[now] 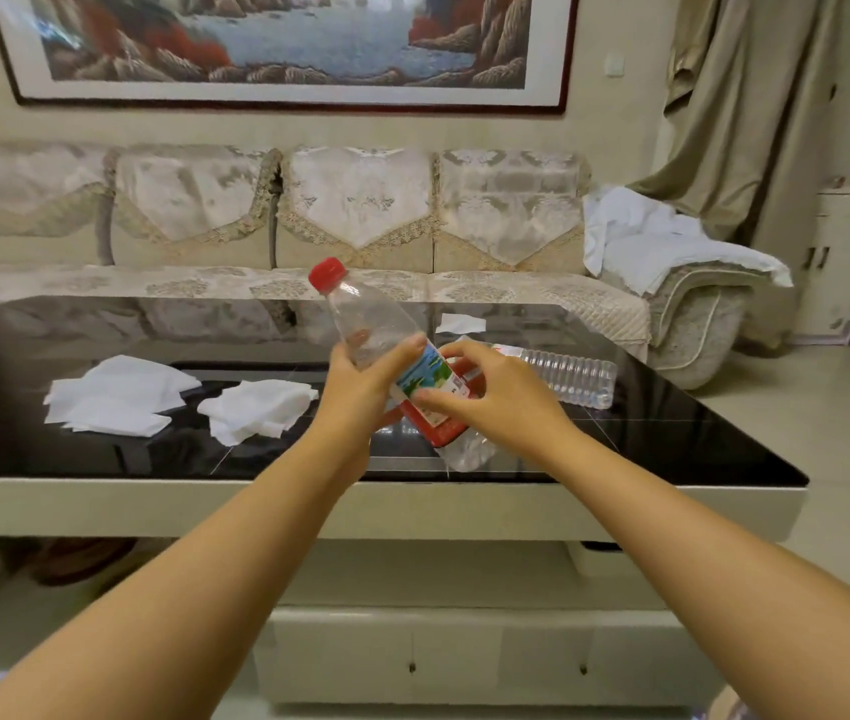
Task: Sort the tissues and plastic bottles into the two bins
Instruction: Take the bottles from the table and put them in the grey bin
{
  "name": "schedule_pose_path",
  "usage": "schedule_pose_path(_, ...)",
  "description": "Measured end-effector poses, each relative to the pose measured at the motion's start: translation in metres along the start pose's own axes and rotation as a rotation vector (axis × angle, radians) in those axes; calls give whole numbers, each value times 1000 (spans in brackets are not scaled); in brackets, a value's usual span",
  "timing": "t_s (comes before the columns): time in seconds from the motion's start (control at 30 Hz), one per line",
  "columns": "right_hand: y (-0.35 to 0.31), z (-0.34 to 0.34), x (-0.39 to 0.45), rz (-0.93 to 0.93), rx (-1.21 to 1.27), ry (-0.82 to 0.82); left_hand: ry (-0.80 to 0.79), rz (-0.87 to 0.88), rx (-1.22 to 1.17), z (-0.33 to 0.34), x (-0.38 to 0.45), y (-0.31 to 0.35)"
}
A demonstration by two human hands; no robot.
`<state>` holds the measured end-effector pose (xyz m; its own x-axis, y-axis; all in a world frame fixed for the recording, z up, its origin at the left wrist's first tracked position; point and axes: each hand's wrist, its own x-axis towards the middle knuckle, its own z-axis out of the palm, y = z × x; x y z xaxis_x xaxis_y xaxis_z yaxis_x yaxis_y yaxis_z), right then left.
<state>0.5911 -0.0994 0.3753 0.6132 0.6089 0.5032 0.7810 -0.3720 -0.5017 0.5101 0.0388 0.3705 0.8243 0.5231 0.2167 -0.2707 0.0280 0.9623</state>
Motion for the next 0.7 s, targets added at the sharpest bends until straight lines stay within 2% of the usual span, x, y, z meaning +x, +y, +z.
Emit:
schedule_pose_path(0.07,10,-4,10,53,102,11,62,-9,-27,3,1,1)
schedule_pose_path(0.13,28,-9,18,98,66,76,98,-19,-55,2,4,3)
schedule_pose_path(0.2,48,-9,23,123,-120,82,114,-33,-48,1,5,2)
schedule_pose_path(0.37,86,-2,39,80,-610,-89,119,-46,-26,-1,6,-8)
schedule_pose_path(0.43,99,-5,46,123,-715,-124,124,-61,-47,1,7,-12)
schedule_pose_path(0.53,111,-13,56,231,-678,-164,121,-85,-72,1,10,-18)
schedule_pose_path(0.7,110,-28,66,264,-737,-168,113,-117,-57,-3,9,-26)
